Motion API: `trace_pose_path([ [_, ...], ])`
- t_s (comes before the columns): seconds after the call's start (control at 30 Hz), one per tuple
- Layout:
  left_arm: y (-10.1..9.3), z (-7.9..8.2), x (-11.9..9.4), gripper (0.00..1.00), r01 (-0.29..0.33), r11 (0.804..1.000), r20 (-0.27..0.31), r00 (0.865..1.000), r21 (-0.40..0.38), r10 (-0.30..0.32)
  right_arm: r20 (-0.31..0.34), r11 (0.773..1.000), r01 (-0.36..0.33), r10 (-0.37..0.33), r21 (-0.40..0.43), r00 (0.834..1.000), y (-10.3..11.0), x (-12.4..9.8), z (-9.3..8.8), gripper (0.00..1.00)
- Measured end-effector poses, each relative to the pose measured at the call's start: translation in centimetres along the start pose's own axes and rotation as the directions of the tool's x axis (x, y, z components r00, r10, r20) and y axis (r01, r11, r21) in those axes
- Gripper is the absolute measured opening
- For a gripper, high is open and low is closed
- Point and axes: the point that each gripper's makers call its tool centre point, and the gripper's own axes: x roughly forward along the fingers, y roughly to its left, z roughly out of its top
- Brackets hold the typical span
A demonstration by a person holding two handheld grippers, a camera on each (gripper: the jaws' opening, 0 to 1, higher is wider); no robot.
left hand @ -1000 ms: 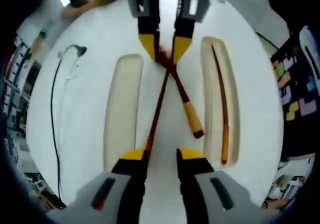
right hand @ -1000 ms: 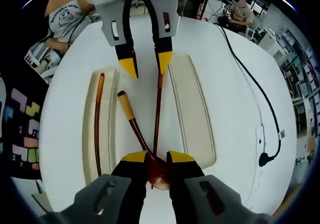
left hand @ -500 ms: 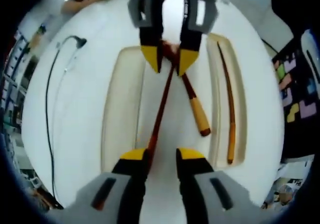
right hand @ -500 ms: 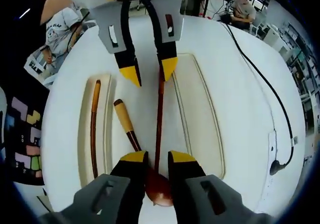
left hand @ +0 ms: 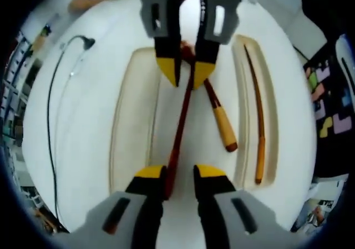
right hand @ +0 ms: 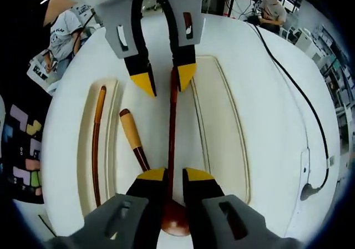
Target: Arrange the utensils inside the cutlery case until each visible utensil rests in its matching compartment.
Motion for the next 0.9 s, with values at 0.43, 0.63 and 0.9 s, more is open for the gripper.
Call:
trace_pose_path([
  [0.43, 0.5, 0.5, 0.2, 0.07, -0.063, 0.998, 0.021, 0.998, -0.029, 0.063, 0.064, 0.998, 0.042, -0.045, 0.042, 0.997, 0.1, 0.2, 0.2, 0.03],
  [0.63, 0.4, 0.4, 0.3, 0.07, -0.073, 0.996, -0.011, 0.997, 0.055, 0.074, 0.040, 0.998, 0.055, -0.056, 0.037, 0.998, 0.2, 0.3, 0.4, 0.03],
  [0.9, -0.8, 0.2, 0.3, 0.07, -0.097, 0.995, -0.010, 0.995, 0.008, 0.097, 0.112, 0.991, 0.077, -0.089, 0.107, 0.990, 0.3, 0.2, 0.3, 0.03],
])
